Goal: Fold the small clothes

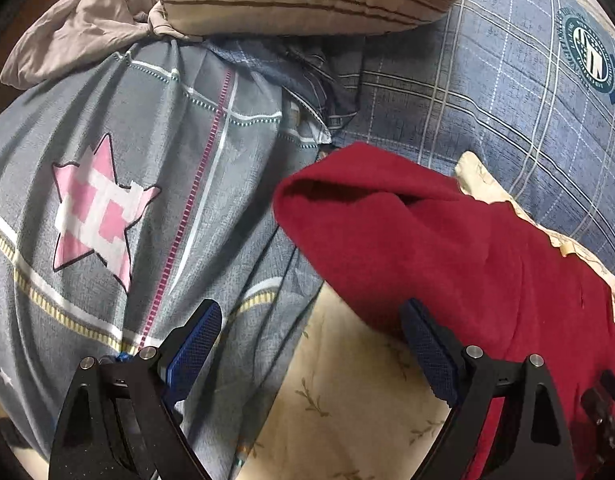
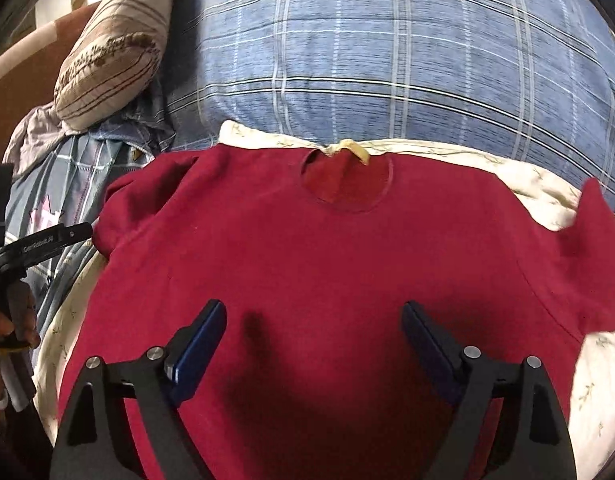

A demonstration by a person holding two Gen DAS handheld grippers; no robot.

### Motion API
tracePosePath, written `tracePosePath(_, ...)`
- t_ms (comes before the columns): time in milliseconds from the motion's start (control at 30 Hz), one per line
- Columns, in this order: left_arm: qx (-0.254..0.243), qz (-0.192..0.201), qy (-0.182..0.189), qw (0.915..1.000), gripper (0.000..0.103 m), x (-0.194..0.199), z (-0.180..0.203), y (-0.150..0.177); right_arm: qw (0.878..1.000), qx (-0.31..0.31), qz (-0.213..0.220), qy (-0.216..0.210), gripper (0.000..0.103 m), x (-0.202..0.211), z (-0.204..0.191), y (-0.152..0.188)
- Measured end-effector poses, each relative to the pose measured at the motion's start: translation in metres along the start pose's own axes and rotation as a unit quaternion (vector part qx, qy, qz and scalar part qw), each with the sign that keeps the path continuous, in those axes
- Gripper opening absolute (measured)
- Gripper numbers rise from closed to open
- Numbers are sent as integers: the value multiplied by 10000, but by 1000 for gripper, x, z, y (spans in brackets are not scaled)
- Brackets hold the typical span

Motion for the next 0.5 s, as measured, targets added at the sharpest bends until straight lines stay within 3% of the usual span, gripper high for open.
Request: tracePosePath(500,19,-38,-69,10000,91,-10,-7,-7,9987,158,-149,-468,89,-34,-40,-21)
Point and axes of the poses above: each gripper's, at about its wrist camera, not at the fingertips, and x roughly against the way its jaws point, z to its right, y to its underside, the point moved 3 cm from there along -x, roughly the way its jaws point, and after that the axes turned 3 degrees about x, right-handed, at the moved point
